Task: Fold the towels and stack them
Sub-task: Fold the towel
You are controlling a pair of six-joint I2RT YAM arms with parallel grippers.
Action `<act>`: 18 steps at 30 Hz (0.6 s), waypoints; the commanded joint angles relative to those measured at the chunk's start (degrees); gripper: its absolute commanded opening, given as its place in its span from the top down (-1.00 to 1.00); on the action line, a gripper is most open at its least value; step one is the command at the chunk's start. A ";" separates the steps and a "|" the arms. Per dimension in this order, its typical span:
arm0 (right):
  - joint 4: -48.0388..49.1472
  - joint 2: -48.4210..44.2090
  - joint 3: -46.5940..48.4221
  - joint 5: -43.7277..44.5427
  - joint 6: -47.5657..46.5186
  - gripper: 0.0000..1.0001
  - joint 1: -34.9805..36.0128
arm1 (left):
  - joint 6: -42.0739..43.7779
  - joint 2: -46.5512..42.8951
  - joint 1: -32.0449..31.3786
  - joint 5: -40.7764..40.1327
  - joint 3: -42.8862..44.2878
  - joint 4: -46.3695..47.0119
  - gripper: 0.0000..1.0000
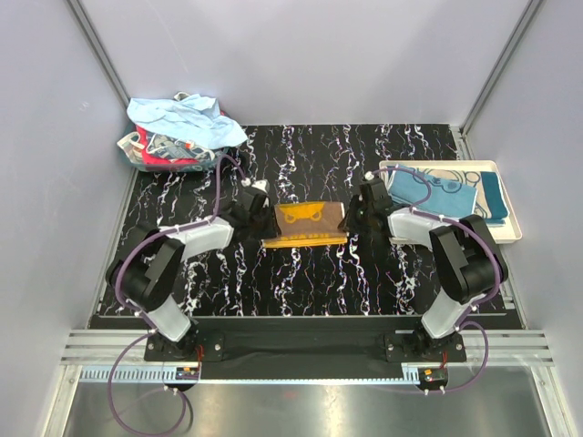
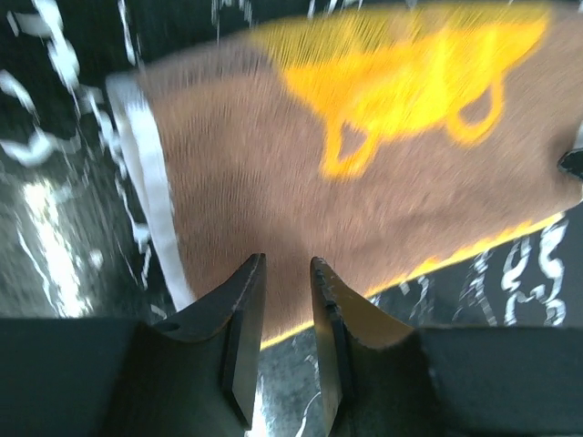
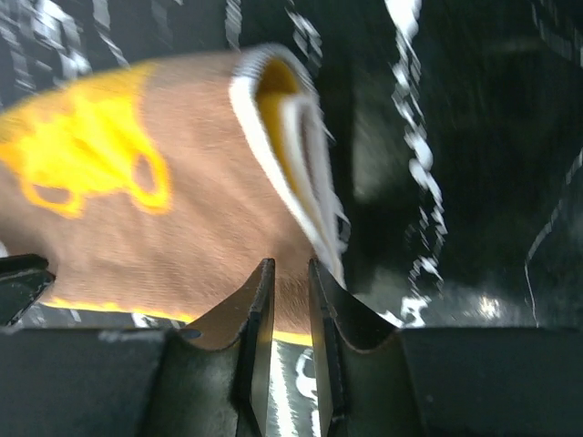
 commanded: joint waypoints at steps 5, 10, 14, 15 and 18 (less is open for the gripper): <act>5.43 -3.41 -6.17 -0.29 1.95 0.45 1.16 | -0.87 -4.54 -1.20 -2.57 -6.50 3.05 0.41; 6.85 -3.93 -8.81 -0.11 2.56 0.46 1.33 | -0.52 -5.77 -1.47 -4.24 -9.06 5.50 0.44; 6.67 -6.64 -10.13 -0.64 2.56 0.47 1.86 | 0.36 -6.39 -1.82 -3.80 -11.25 7.09 0.45; 6.50 -7.53 -10.56 -0.55 2.56 0.47 2.21 | 0.62 -6.74 -1.73 -3.88 -11.43 6.92 0.46; 5.01 -10.42 -11.80 -0.29 2.21 0.46 3.35 | 1.41 -9.28 -1.73 -4.50 -11.00 4.55 0.46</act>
